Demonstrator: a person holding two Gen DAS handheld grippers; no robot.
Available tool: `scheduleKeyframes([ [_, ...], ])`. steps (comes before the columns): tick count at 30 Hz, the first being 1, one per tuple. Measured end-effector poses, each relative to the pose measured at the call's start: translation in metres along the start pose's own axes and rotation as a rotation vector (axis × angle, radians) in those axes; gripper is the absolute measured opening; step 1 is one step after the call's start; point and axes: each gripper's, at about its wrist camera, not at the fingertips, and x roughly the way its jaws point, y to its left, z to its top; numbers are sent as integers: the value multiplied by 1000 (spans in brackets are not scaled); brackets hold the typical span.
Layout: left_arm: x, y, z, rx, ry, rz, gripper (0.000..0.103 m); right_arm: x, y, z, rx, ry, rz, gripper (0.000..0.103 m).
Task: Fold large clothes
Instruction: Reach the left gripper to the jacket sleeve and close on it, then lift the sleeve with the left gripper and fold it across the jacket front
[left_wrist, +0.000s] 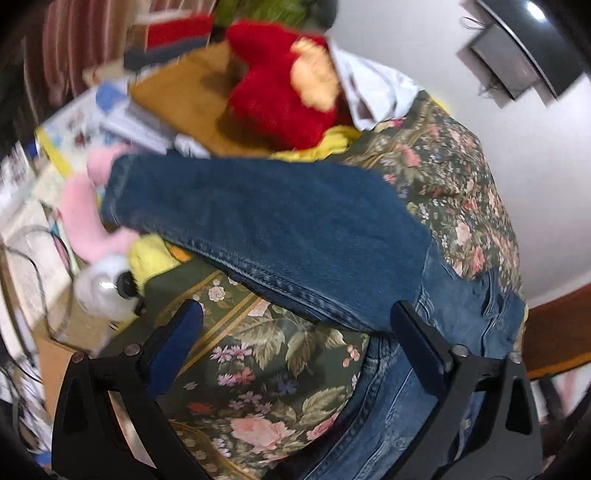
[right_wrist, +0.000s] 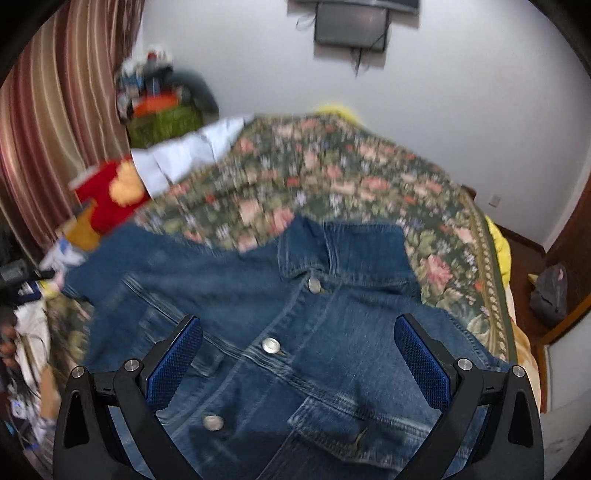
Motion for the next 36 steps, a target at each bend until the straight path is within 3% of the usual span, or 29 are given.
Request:
scheduleKeyframes([
  [2, 9, 10, 1, -75, 33, -18, 85, 25, 1, -2, -8, 61, 20, 103],
  [6, 21, 23, 7, -163, 56, -103, 85, 57, 4, -7, -5, 165, 101, 103],
  [10, 33, 28, 19, -195, 56, -127, 84, 83, 7, -12, 12, 261, 191, 103],
  [14, 52, 30, 39, -208, 38, -62, 62, 100, 8, -18, 43, 347, 238, 103],
  [17, 58, 31, 50, -218, 13, -28, 47, 101, 6, -23, 68, 361, 253, 103],
  [20, 47, 14, 56, -114, -58, 72, 21, 93, 0, -20, 96, 351, 265, 103],
  [23, 23, -19, 56, 44, -183, 188, 14, 82, -10, -17, 120, 337, 275, 103],
  [26, -11, -57, 49, 178, -309, 214, 11, 66, -20, -16, 136, 308, 272, 103],
  [30, -54, -127, 28, 392, -446, 182, 10, 41, -33, -16, 136, 264, 252, 103],
  [36, -54, -212, -18, 597, -412, 48, 10, 0, -60, -21, 157, 204, 247, 103],
])
